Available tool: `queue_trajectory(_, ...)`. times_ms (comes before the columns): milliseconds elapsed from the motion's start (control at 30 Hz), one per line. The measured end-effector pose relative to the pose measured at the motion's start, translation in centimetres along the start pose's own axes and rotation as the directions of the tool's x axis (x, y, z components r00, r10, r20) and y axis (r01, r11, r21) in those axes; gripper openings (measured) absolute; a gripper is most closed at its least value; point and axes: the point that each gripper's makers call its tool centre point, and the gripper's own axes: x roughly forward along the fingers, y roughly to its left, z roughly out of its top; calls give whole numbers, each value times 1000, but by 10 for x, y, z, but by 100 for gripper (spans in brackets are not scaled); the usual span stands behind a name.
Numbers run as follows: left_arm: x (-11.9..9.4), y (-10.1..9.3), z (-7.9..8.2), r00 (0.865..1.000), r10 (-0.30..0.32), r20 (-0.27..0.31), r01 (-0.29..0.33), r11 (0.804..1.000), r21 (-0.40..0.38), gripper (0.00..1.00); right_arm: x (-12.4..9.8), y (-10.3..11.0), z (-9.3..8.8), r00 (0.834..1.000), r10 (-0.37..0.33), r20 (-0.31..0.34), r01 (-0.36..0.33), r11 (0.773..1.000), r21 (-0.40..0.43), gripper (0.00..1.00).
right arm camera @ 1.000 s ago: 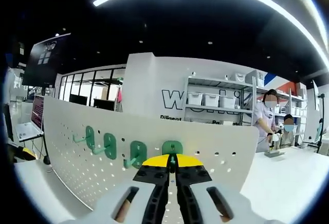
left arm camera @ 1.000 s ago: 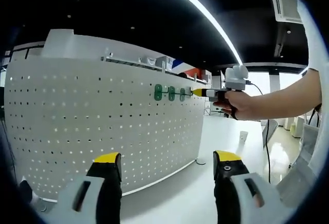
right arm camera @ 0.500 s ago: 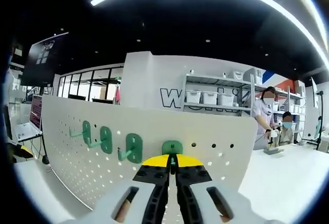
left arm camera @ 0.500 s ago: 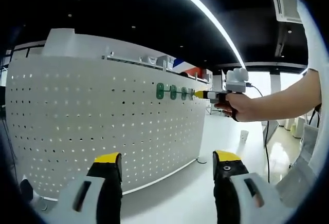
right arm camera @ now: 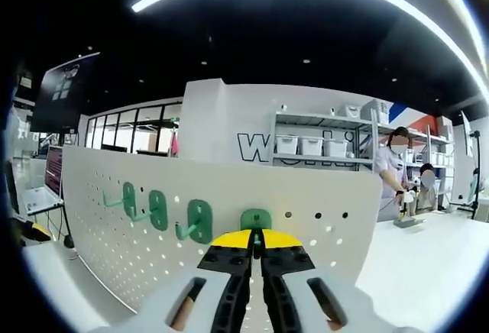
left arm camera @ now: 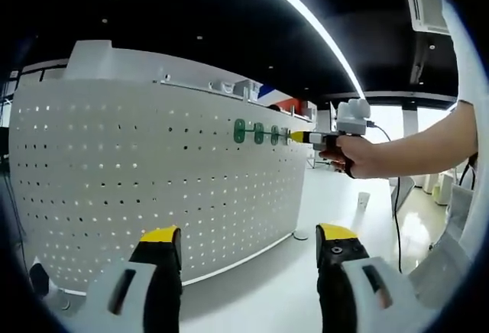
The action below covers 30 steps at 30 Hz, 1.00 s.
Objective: Insert the hook assembly into the mounting plate slot until the hook locks in place.
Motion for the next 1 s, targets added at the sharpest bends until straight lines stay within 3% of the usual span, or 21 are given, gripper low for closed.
queue_trajectory(567, -3, 0, -4, 1000, 1, -6, -1, 1000, -6, 73, 0, 0, 8, 1000, -3, 15, 2, 1000, 16, 1)
queue_trajectory(1000, -4, 3, -6, 1000, 8, -8, -8, 1000, -12, 72, 4, 1, 3, 1000, -19, -3, 19, 1000, 10, 2)
